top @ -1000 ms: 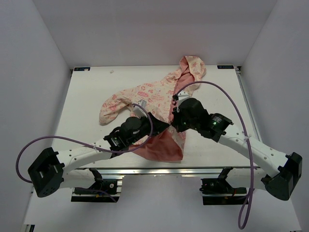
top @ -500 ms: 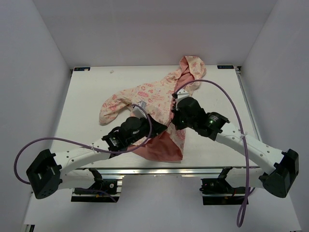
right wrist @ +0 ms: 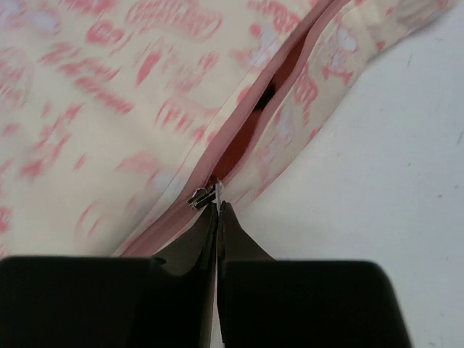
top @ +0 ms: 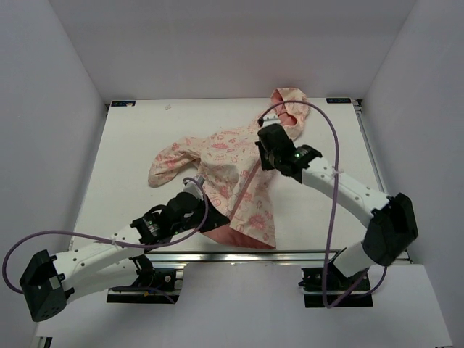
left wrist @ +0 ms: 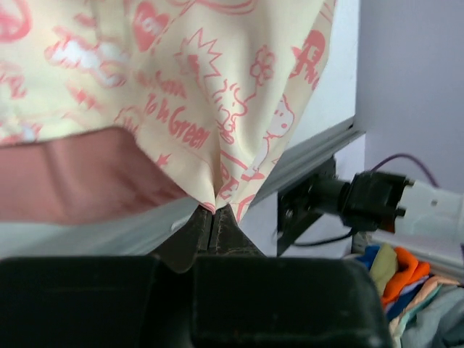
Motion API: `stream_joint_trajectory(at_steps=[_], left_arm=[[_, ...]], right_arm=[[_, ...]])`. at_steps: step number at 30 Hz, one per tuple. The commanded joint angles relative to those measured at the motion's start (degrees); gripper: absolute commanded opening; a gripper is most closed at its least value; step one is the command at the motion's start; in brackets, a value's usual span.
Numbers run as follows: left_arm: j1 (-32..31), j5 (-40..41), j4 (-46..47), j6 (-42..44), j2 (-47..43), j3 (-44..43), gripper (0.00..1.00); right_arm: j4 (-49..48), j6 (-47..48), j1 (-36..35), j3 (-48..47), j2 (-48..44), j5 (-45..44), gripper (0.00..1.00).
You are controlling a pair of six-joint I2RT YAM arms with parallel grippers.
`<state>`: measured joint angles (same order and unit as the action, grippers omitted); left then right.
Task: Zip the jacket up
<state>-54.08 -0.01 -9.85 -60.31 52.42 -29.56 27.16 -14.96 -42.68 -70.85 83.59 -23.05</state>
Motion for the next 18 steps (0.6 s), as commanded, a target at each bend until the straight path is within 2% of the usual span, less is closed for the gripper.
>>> stream_joint_trajectory(at_steps=[1, 5, 7, 9, 10, 13, 15, 17, 18], left_arm=[[-0.6, -7.3, -15.7, -1.7, -5.0, 3.7, 0.0], [-0.6, -8.4, -20.6, -5.7, -10.9, 8.1, 0.0], [-0.6, -9.9, -21.4, -7.9, -13.9, 10.9, 0.0], [-0.6, -11.2, -21.6, -9.5, -14.5, 12.4, 0.0], [-0.6, -11.3, -22.6, -9.8, -14.6, 13.3, 0.0], [-0.6, -10.6, -25.5, -10.5, -13.8, 13.4, 0.0], [-0.5, -10.2, -26.4, -10.7, -13.3, 13.0, 0.0], [-0.5, -9.5, -26.4, -10.6, -12.2, 12.1, 0.0], [-0.5, -9.2, -26.3, -10.7, -11.7, 11.7, 0.0]], right_arm=[[-10.5, 3.8, 6.0, -7.6, 5.1, -4.3, 0.0], [-12.9, 5.7, 13.2, -15.0, 13.1, -3.0, 0.0], [-12.5, 6.6, 17.0, -21.8, 18.8, -2.3, 0.0], [-12.1, 7.2, 19.5, -26.9, 23.2, -2.5, 0.0], [-11.3, 7.4, 22.0, -33.1, 27.6, -2.2, 0.0], [-10.1, 9.1, 25.4, -41.7, 36.2, -3.8, 0.0], [-8.6, 9.7, 29.1, -51.2, 40.7, -3.8, 0.0], [-7.0, 9.5, 32.6, -59.5, 46.2, -0.4, 0.0], [-7.6, 9.8, 33.4, -60.5, 47.2, 0.5, 0.0]])
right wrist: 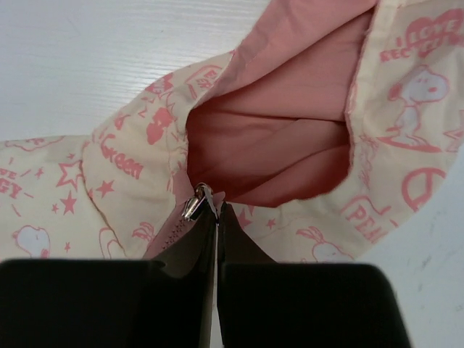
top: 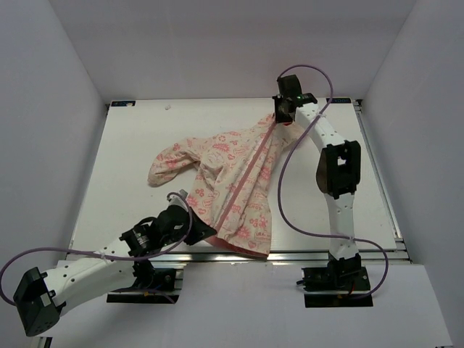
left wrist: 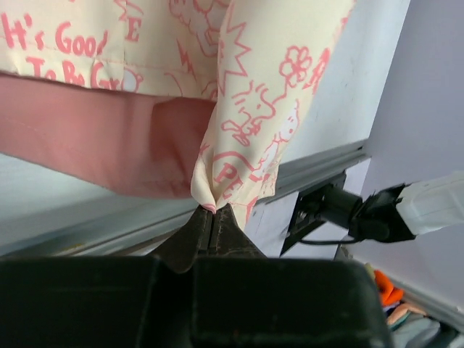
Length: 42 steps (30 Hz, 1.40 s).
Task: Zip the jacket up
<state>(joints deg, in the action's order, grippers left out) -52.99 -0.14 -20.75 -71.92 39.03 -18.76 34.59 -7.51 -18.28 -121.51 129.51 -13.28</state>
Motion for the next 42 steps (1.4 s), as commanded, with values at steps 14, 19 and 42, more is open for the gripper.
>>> stream_joint_trajectory(at_steps=[14, 19, 42], left_arm=[[-1.5, 12.8, -24.7, 11.3, 19.8, -25.5, 0.93], [-1.4, 33.2, -43.2, 9.3, 15.4, -41.5, 0.98], [52.9, 14.2, 1.9, 40.3, 18.1, -27.9, 0.98]], right_arm=[[-19.0, 5.4, 9.3, 9.2, -10.8, 23.7, 0.89], [-17.1, 0.8, 9.5, 19.0, -25.7, 15.2, 0.89], [-18.3, -15.8, 9.5, 78.9, -80.6, 3.1, 0.9]])
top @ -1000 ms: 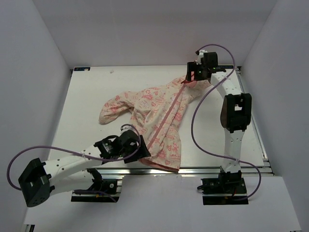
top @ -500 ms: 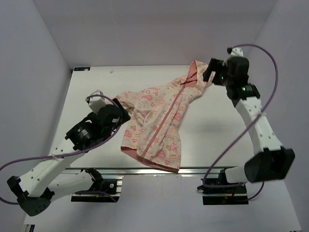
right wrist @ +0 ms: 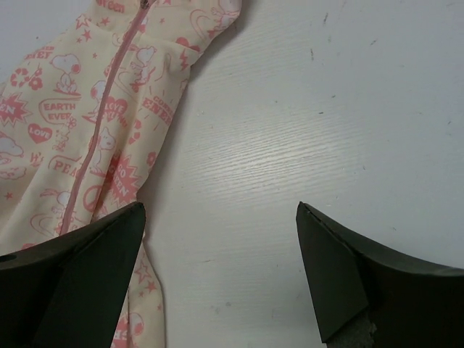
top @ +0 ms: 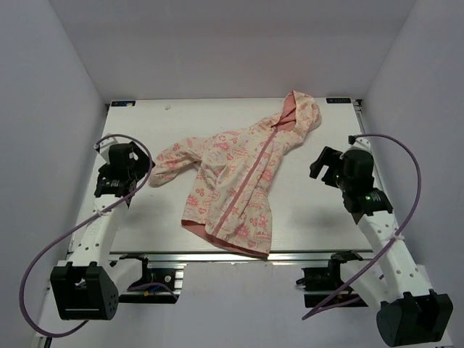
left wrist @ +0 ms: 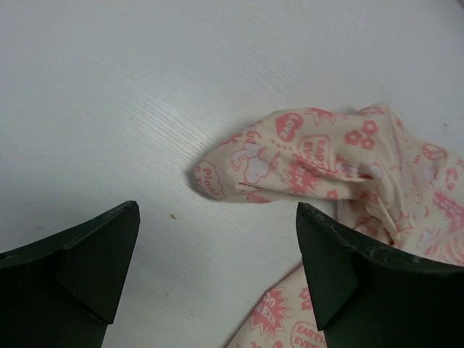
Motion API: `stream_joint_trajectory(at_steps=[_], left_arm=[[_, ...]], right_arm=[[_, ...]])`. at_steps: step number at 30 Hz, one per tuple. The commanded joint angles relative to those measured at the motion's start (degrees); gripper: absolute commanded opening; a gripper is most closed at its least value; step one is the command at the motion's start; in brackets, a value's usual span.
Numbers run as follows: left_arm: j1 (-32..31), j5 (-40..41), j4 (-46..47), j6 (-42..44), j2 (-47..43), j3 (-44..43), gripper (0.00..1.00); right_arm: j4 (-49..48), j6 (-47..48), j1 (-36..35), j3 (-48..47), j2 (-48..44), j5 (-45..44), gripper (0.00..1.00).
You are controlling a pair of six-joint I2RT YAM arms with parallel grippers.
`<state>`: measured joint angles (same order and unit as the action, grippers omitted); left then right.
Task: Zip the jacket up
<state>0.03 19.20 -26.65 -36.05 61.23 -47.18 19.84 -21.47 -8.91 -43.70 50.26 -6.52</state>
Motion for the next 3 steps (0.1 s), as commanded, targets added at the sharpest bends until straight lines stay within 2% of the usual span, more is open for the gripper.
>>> stream_joint_trajectory(at_steps=[1, 3], left_arm=[[-0.1, -5.2, 7.8, 4.6, -4.8, 0.8, 0.98], [-0.1, -6.0, 9.1, 5.1, -7.1, 2.2, 0.98]], right_arm=[[-3.9, -1.8, 0.2, 1.3, -1.7, -3.5, 0.89], [-6.1, -1.3, 0.1, 2.0, -2.9, -2.4, 0.9]])
